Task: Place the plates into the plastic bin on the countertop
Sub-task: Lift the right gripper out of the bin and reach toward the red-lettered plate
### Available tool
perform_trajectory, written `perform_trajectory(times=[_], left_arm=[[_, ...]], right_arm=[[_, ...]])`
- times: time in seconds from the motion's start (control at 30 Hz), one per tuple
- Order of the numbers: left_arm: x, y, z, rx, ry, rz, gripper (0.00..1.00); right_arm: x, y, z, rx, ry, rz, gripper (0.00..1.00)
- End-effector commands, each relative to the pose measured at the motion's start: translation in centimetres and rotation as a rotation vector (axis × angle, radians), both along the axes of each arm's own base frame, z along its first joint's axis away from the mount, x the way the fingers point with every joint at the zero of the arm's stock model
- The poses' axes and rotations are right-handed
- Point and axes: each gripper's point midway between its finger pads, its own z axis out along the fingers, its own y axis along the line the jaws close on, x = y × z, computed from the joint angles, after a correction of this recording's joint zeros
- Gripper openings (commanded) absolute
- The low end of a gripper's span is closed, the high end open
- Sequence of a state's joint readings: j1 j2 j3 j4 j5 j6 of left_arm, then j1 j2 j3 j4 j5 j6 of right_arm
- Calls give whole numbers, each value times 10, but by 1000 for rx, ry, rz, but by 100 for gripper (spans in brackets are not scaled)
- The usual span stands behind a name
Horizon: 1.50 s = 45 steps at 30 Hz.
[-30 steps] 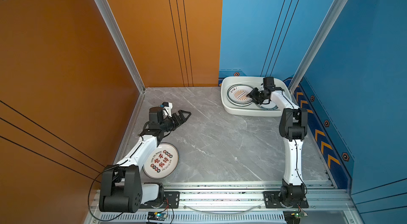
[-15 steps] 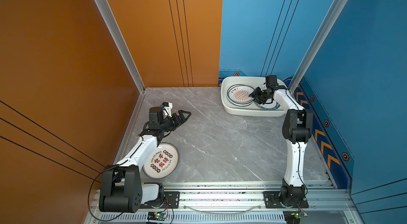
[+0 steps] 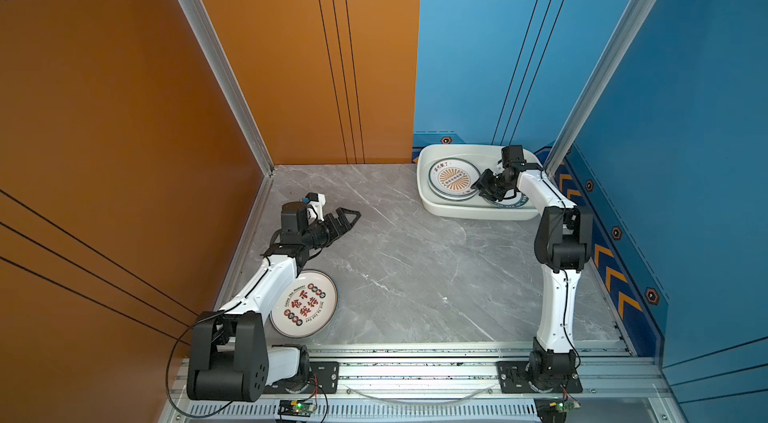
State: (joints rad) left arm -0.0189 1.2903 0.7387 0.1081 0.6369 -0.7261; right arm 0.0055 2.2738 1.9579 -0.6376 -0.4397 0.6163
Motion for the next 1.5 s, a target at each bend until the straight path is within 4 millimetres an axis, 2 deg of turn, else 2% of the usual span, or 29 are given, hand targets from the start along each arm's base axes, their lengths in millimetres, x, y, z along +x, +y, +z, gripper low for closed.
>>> perform_trajectory(times=[0.0, 0.1, 0.27, 0.4, 0.5, 0.63, 0.73, 0.9, 0.93, 1.0, 1.1, 1.23, 1.3, 1.33, 1.47], left_arm=[[-5, 0, 3, -1, -10, -9, 98], [-7, 2, 5, 12, -9, 0, 98], [-8, 18, 4, 39, 24, 58, 98], [-7, 38, 7, -3, 37, 121, 98], [-9, 58, 14, -25, 29, 183, 98], [-15, 84, 26, -24, 9, 261, 98], [-19, 99, 32, -14, 3, 300, 98], [-23, 113, 34, -15, 12, 330, 98], [-24, 115, 34, -16, 12, 336, 98], [-25, 117, 34, -16, 12, 344, 98], [-26, 118, 35, -16, 14, 344, 98], [-27, 118, 33, -14, 20, 343, 98], [-28, 119, 30, -14, 26, 345, 98], [-29, 119, 29, -14, 27, 346, 98], [-29, 119, 26, -14, 31, 349, 98]], right_arm=[[-10, -4, 28, -20, -46, 13, 45], [-22, 9, 51, -8, -112, 46, 45], [-64, 44, 98, -31, -221, 149, 45], [-106, 96, 126, 18, -281, 265, 46], [-139, 141, 127, 80, -298, 341, 46], [-178, 203, 107, 161, -282, 429, 46], [-200, 246, 88, 205, -254, 489, 46], [-224, 310, 56, 280, -204, 570, 46], [-239, 331, 50, 299, -184, 608, 46], [-250, 355, 37, 320, -159, 648, 45], [-265, 383, 20, 334, -127, 693, 45], [-283, 409, 6, 355, -95, 741, 45], [-291, 419, 6, 361, -89, 760, 45], [-295, 421, -8, 351, -66, 764, 45], [-310, 433, -18, 354, -41, 783, 45]])
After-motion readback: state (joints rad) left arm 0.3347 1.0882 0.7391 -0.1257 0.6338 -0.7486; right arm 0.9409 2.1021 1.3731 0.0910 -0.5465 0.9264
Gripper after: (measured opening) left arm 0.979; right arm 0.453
